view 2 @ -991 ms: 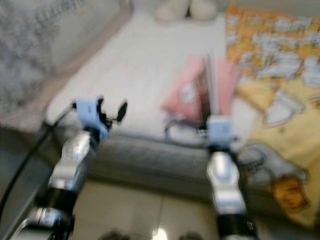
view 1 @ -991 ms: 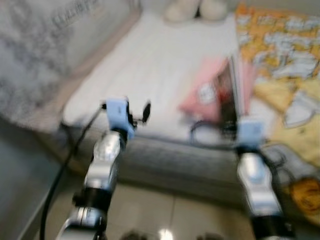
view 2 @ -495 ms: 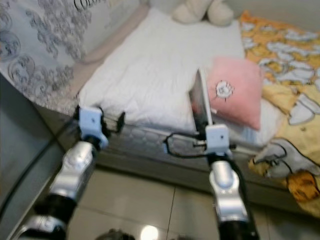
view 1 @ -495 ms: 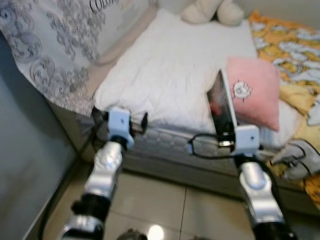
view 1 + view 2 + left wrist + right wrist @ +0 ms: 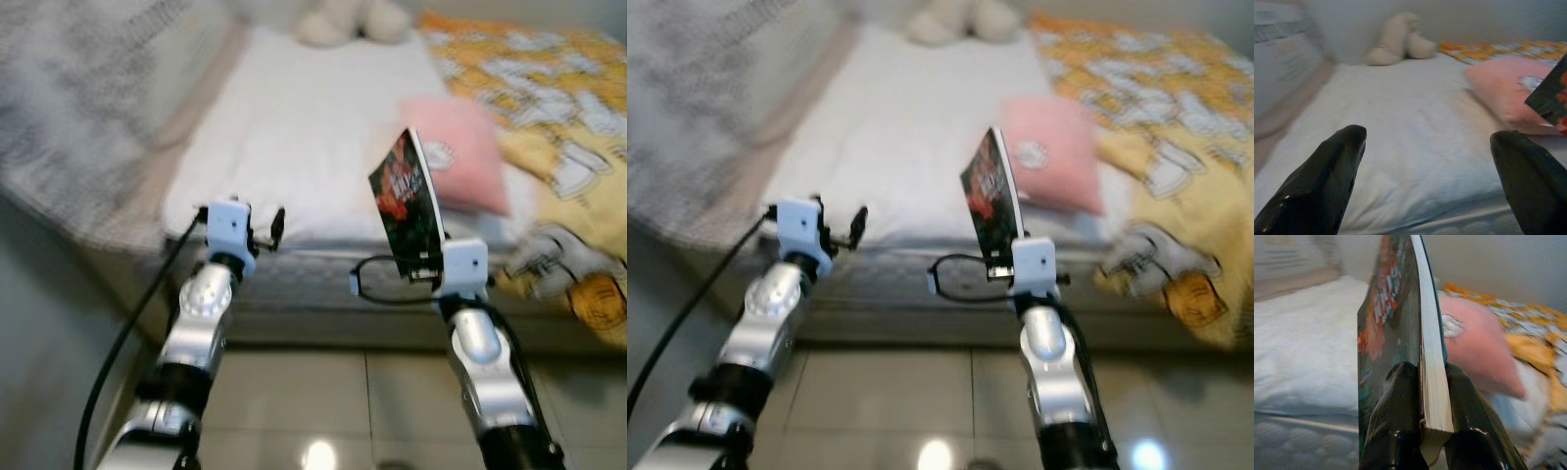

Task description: Clean up the room

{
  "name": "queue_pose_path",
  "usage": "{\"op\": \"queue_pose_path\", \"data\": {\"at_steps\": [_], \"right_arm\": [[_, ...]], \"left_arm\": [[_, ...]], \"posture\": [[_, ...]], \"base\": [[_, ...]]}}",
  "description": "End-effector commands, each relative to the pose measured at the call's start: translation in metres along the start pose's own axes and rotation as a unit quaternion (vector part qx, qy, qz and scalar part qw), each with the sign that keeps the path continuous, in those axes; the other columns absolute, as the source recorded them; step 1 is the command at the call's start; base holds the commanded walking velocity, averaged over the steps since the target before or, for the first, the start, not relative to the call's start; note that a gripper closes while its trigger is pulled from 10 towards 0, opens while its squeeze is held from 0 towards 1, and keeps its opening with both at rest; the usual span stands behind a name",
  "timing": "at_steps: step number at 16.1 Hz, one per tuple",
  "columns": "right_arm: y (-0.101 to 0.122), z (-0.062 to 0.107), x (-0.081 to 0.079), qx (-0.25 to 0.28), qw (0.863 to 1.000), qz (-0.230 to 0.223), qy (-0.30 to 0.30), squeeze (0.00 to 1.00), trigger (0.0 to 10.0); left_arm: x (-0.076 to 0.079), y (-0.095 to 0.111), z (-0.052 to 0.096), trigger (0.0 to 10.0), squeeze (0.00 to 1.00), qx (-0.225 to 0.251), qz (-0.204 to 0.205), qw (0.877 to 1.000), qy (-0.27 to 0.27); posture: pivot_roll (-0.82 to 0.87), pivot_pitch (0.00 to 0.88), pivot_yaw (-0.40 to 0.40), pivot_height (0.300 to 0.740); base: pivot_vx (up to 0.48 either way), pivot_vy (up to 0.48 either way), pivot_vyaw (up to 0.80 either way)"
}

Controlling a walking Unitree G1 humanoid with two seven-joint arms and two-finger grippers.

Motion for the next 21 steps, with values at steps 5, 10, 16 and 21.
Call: {"op": "queue_pose_path", "data": {"at_steps": [5, 10, 16, 21], "right_arm": [[0.005, -0.006, 0.004, 0.011, 1.0, -0.01, -0.018, 0.0, 0.0], [0.009, -0.012, 0.002, 0.019, 1.0, -0.009, -0.009, 0.0, 0.0], [0.009, -0.014, 0.002, 0.021, 1.0, -0.009, -0.006, 0.0, 0.0], [-0.002, 0.01, 0.02, 0.018, 0.999, -0.029, -0.03, 0.0, 0.0]], "left_arm": [[-0.001, 0.003, -0.001, 10.0, 0.0, 0.003, -0.016, 1.0, -0.011], [-0.003, 0.004, 0.0, 10.0, 0.0, 0.006, -0.015, 1.0, -0.002], [-0.002, -0.002, 0.004, 10.0, 0.0, 0.006, 0.006, 1.0, 0.019], [-0.022, -0.016, 0.026, 10.0, 0.0, -0.005, 0.03, 0.997, 0.076]], "posture": [[-0.06, 0.0, 0.056, 0.74], [-0.05, 0.0, 0.043, 0.74], [-0.04, 0.0, 0.037, 0.74], [-0.05, 0.0, 0.038, 0.74]], "base": [[0.304, 0.371, -0.32], [0.3, 0.375, 0.0], [0.101, 0.05, 0.0], [0.278, -0.387, 0.0]]}}
Point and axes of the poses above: a point about 5 cm out from each wrist's last joint towards the gripper, its own z axis pointing back from the gripper into the wrist, its own y axis along the axis of the wrist's last joint, x = y × z, the point moved 3 cm from there along -z, pointing out of the wrist towards the gripper, and after that the axes turned 15 degrees about z, right-handed, at the moved point
